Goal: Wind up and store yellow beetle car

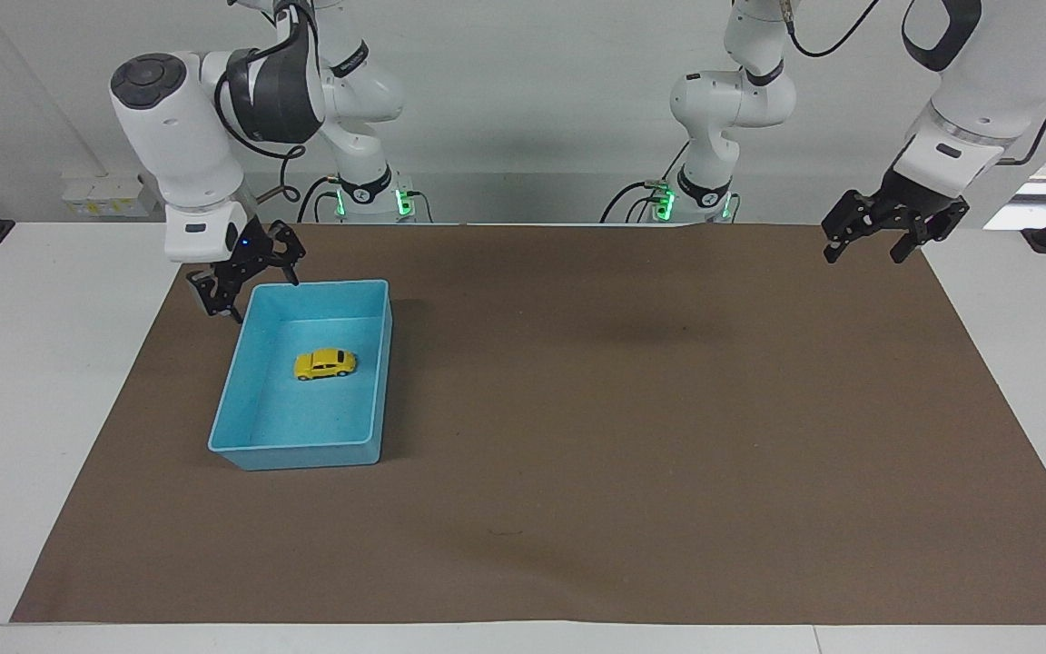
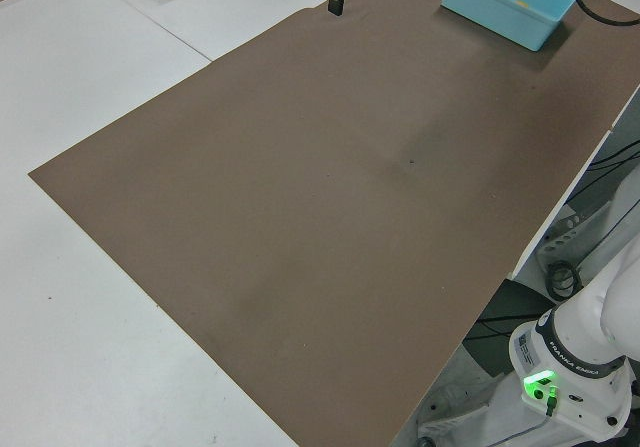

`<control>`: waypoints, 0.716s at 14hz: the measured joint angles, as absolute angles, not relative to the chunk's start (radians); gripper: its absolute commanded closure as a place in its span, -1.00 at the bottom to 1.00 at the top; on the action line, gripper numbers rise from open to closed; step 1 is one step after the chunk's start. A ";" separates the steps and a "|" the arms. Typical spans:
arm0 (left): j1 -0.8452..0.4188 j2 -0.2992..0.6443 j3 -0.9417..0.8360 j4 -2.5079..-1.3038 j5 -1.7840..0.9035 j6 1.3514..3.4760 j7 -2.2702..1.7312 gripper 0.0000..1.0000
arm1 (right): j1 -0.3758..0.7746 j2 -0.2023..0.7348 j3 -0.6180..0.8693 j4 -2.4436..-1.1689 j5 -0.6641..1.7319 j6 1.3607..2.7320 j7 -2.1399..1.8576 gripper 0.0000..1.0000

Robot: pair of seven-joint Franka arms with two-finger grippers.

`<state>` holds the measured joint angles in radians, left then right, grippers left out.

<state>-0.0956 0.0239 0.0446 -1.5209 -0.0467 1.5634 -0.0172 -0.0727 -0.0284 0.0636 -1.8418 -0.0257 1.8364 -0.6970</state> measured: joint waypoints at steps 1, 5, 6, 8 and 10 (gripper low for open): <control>-0.096 0.024 0.045 -1.521 -0.047 1.563 -0.017 -1.00 | -0.073 -0.028 0.064 -1.826 -0.027 1.826 -0.619 -1.00; -0.096 0.024 0.045 -1.521 -0.047 1.563 -0.017 -1.00 | -0.072 -0.028 0.065 -1.792 -0.028 1.822 -0.448 -1.00; -0.096 0.024 0.045 -1.521 -0.047 1.563 -0.017 -1.00 | -0.073 -0.028 0.063 -1.784 -0.028 1.820 -0.421 -1.00; -0.096 0.024 0.045 -1.521 -0.047 1.563 -0.017 -1.00 | -0.073 -0.028 0.063 -1.754 -0.028 1.786 -0.311 -1.00; -0.096 0.024 0.045 -1.521 -0.047 1.563 -0.017 -1.00 | -0.073 -0.026 0.065 -1.715 -0.028 1.752 -0.173 -1.00</control>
<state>-0.0956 0.0239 0.0446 -1.5209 -0.0467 1.5634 -0.0172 -0.0725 -0.0265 0.0651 -1.7154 -0.0283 1.7519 -0.1729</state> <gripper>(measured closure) 0.000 0.000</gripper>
